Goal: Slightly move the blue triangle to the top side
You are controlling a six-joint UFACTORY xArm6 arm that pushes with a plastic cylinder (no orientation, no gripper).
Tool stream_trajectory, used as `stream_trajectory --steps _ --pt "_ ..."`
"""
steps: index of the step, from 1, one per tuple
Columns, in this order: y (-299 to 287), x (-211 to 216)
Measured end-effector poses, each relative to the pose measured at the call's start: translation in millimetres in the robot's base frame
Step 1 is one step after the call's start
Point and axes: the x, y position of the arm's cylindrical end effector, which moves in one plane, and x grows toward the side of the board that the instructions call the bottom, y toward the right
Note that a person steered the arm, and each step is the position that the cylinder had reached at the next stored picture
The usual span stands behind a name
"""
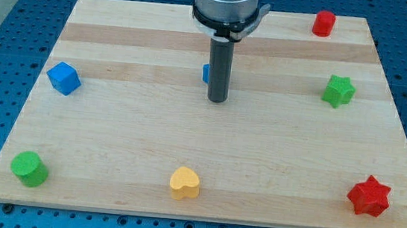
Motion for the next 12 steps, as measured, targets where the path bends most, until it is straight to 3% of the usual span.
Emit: stream_trajectory --steps 2,12 --pt "-6.4 -22.9" --pt "-10.2 -50.7"
